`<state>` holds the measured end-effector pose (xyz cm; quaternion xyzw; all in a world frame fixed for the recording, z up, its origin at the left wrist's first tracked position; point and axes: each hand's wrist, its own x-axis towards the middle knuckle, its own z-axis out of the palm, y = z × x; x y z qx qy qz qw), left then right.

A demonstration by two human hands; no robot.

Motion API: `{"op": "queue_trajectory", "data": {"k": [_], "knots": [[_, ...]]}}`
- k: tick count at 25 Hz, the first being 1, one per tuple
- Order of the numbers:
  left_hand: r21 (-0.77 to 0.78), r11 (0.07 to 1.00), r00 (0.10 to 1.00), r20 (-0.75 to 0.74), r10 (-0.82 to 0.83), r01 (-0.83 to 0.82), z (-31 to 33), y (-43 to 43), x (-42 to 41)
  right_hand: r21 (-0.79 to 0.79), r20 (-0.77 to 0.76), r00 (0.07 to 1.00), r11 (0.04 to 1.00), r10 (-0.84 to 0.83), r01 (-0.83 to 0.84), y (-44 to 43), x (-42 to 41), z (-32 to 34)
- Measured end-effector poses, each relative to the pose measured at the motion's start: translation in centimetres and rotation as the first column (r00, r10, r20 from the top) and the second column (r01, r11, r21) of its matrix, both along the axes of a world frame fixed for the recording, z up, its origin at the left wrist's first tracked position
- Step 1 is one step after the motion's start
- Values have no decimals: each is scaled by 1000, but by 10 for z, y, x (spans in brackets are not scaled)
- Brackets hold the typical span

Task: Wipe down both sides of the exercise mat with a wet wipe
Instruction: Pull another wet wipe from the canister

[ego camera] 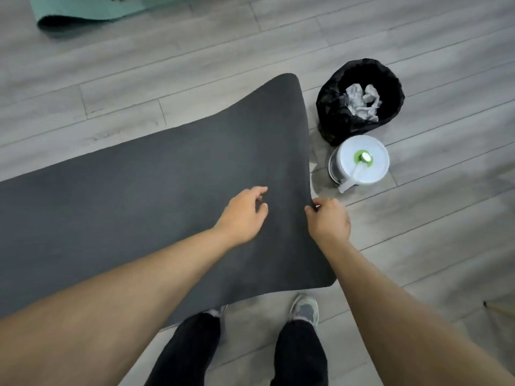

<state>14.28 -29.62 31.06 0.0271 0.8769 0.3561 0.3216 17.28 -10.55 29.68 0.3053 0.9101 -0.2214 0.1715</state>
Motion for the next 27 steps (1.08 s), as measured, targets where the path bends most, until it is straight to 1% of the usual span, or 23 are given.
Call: {"op": "queue_trajectory", "data": {"k": [4,7,10,13,15,19,21,23,25,27], "knots": [[-155,986,992,-100,-77,61,-32,19,21,-19,82,996,999,38,-36,39,-3,-44],[-254,964,990,-95,-104,77,-35,31,40,-55,145,988,998,47,-39,55,10,-60],[-308,945,984,-106,-146,107,-25,38,58,-121,164,982,990,91,-72,64,30,-55],[-318,939,972,-146,-182,128,-8,45,68,-190,111,992,981,56,-34,68,45,-39],[-326,935,959,-192,-210,139,8,48,73,-213,41,999,977,15,-6,70,52,-26],[-317,936,932,-271,-241,150,43,62,76,-190,-142,981,969,130,-156,77,57,15],[-302,941,923,-299,-244,151,60,72,77,-138,-176,965,966,194,-220,82,59,39],[-303,940,908,-329,-260,159,76,86,75,-114,-165,957,959,239,-259,91,59,61],[-309,937,896,-349,-272,164,88,101,68,-124,-196,948,952,252,-279,104,55,75],[-320,933,885,-367,-285,168,95,120,56,-196,-255,944,945,209,-262,125,42,86]]}}
